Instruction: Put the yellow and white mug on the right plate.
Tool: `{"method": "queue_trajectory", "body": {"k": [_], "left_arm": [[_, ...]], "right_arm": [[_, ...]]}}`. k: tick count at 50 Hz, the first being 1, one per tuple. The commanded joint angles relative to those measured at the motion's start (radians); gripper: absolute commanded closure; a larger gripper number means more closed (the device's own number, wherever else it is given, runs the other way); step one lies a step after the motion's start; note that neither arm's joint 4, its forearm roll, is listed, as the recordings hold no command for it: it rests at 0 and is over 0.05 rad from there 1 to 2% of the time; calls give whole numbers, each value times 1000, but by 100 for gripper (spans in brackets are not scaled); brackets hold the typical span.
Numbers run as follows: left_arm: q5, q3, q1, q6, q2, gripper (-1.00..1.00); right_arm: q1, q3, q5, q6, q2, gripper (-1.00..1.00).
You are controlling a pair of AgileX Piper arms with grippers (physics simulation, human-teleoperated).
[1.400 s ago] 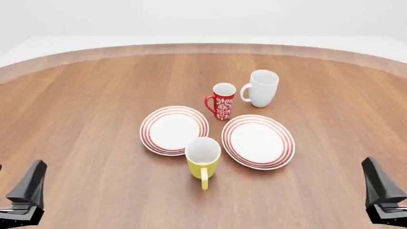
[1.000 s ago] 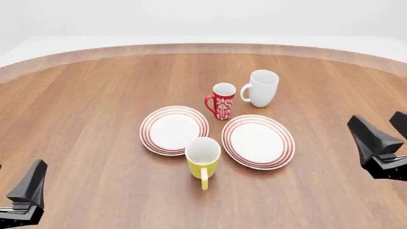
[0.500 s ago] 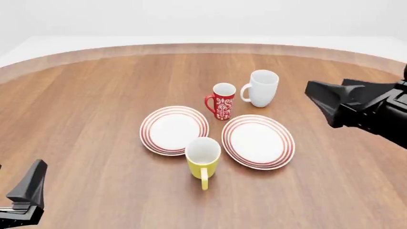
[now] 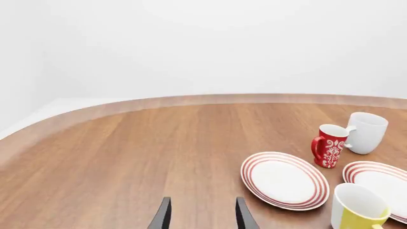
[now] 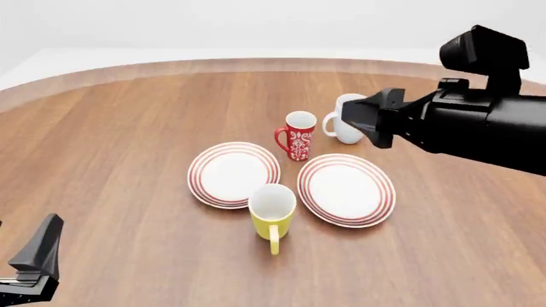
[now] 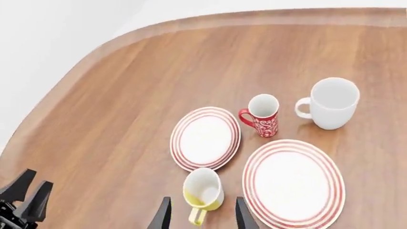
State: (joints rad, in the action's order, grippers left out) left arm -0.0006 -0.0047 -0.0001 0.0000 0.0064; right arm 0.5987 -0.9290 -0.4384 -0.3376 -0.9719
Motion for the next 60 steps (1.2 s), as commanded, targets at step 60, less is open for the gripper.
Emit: {"method": "queue_trajectory", "body": {"k": [60], "left_arm": [[0, 0, 0, 0, 0, -100]], "right_arm": [[104, 158, 203, -267, -221, -100]]}}
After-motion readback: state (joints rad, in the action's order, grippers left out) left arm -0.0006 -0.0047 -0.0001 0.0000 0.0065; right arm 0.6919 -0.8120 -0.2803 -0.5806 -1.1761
